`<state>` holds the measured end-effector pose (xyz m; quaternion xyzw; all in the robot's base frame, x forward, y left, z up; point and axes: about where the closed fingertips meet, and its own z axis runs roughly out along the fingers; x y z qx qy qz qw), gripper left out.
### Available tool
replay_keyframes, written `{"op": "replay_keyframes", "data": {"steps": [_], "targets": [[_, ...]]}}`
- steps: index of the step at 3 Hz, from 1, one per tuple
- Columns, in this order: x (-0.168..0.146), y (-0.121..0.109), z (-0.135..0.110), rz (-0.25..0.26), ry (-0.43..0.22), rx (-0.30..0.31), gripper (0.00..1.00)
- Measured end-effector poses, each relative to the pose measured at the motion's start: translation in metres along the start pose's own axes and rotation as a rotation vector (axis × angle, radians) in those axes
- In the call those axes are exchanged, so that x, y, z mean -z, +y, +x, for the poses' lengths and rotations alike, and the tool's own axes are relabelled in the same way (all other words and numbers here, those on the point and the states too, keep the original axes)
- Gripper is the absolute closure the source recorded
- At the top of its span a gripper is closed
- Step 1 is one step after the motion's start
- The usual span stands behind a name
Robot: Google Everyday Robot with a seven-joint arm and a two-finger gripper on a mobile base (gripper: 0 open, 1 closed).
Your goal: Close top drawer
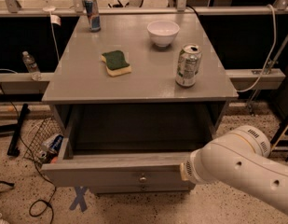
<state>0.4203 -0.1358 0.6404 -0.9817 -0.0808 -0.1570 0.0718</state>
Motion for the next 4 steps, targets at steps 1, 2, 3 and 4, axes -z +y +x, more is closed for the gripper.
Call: {"op": "replay_keyframes", "data": {"steps": [1, 2, 3, 4], "targets": [[-0.004, -0.001, 0.023, 0.012, 0.086, 0.002, 1.00], [-0.005, -0.003, 0.046, 0.039, 0.166, 0.013, 1.00], [-0.005, -0.004, 0.050, 0.044, 0.179, 0.015, 1.00], [-0.005, -0.003, 0.048, 0.027, 0.177, 0.006, 1.00]]}}
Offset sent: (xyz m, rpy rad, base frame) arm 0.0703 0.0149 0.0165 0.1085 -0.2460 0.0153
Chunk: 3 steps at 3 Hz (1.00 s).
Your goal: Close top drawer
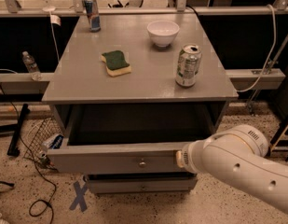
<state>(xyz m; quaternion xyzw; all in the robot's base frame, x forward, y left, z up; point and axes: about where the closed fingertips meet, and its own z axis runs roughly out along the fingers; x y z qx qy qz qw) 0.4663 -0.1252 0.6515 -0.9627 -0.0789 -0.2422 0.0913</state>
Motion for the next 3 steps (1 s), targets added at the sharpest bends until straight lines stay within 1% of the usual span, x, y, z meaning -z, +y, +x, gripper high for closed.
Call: {"op": "replay_keyframes", "data": {"steps": [1, 2, 3], "targets": [[0.000, 0.003, 0.012, -0.028, 0.057, -0.002, 1.00], [0.000, 0.008, 0.037, -0.038, 0.135, 0.014, 1.00], [-0.008, 0.011, 0.063, -0.028, 0.197, 0.035, 1.00]]}}
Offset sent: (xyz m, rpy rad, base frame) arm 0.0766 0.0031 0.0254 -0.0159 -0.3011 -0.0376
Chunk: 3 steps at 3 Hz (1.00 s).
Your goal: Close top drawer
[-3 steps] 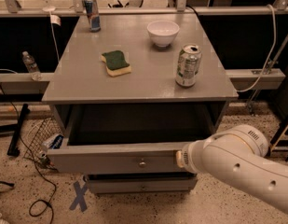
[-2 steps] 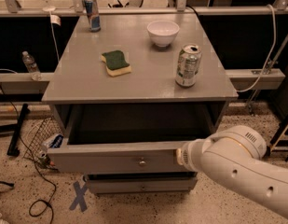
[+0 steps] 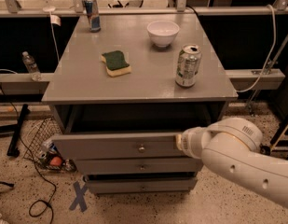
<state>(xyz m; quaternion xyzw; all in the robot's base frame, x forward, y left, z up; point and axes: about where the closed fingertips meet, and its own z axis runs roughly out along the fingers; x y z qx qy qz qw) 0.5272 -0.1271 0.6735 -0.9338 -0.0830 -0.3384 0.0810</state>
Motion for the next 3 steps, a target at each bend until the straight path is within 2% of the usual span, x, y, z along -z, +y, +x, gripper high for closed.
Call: {"op": "replay_keyframes", "data": {"steps": [2, 3], "targets": [[-0.054, -0.002, 0.016, 0.057, -0.001, 0.007, 1.00], [-0.056, -0.004, 0.015, 0.060, -0.007, 0.013, 1.00]]}}
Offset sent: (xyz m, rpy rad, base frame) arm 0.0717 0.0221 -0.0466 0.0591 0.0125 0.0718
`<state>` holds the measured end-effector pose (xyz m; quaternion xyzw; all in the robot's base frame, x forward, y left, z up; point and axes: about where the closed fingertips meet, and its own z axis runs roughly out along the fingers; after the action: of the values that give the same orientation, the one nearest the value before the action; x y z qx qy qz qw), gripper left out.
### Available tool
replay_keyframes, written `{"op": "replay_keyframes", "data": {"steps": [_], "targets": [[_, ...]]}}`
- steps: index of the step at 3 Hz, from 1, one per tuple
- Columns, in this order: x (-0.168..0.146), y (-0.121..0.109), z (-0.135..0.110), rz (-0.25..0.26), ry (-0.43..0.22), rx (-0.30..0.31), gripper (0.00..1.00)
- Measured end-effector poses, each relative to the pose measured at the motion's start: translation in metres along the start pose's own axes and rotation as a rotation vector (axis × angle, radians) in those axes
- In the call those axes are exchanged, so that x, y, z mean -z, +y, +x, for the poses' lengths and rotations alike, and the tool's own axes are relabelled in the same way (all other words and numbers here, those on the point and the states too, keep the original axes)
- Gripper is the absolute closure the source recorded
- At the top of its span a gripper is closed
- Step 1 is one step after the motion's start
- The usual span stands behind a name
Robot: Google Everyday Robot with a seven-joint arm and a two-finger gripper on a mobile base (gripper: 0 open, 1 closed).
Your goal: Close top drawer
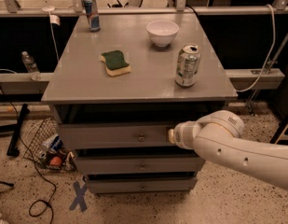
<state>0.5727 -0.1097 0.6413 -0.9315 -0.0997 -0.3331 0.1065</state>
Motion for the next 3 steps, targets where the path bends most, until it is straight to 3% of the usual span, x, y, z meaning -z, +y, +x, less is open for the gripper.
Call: {"op": "replay_keyframes", "data": {"steps": [1, 2, 3], "targets": [[0.000, 0.000, 0.000, 0.000, 0.000, 0.000, 1.00], [0.024, 0.007, -0.012, -0.053, -0.045, -0.008, 1.00], [0.062, 0.024, -0.031, -0.127, -0.095, -0.053, 1.00]]}}
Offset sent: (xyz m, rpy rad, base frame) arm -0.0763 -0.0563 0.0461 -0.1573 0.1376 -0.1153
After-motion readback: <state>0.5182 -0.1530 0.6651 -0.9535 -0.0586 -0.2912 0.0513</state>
